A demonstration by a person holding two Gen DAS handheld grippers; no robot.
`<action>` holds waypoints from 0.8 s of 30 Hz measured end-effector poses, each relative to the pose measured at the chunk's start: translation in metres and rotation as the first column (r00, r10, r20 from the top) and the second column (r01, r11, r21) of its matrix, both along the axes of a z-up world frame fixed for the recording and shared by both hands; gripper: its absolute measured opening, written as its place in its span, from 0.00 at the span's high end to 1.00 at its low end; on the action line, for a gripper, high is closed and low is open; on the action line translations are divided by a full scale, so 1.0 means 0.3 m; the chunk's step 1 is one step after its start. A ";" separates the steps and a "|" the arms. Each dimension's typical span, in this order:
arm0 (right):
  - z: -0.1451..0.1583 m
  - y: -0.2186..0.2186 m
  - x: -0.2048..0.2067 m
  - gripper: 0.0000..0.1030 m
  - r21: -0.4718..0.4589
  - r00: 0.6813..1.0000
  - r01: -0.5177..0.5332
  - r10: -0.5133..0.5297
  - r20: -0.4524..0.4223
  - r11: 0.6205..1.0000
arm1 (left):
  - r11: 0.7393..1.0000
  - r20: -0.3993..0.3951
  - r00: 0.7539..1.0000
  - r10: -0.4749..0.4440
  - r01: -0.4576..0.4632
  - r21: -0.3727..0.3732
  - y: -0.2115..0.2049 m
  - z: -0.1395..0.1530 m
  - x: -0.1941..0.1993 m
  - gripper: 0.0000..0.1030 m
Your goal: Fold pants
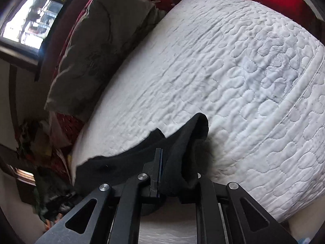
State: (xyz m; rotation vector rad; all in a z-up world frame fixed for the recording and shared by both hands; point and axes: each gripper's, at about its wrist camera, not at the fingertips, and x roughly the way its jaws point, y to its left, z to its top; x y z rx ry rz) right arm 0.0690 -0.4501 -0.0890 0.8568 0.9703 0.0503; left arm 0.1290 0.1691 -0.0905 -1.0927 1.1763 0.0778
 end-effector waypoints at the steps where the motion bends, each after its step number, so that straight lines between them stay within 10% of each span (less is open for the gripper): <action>1: 0.006 -0.014 0.002 0.88 0.012 1.000 0.003 -0.003 0.002 1.000 | 1.000 -0.007 1.000 -0.007 0.007 0.004 0.000 0.003 0.014 0.73; 3: 0.009 -0.027 0.005 0.89 0.023 1.000 0.005 -0.005 -0.001 1.000 | 1.000 0.000 1.000 -0.012 0.012 -0.004 -0.007 0.015 0.025 0.95; 16: 0.133 -0.006 0.241 0.93 0.118 0.999 0.012 -0.018 0.051 0.993 | 0.996 0.089 0.993 0.083 -0.085 0.022 0.173 0.257 0.303 0.96; 24: 0.226 0.130 0.324 0.93 0.130 0.987 -0.076 0.056 0.151 0.989 | 0.995 0.044 0.997 0.067 -0.070 0.078 0.257 0.127 0.239 0.96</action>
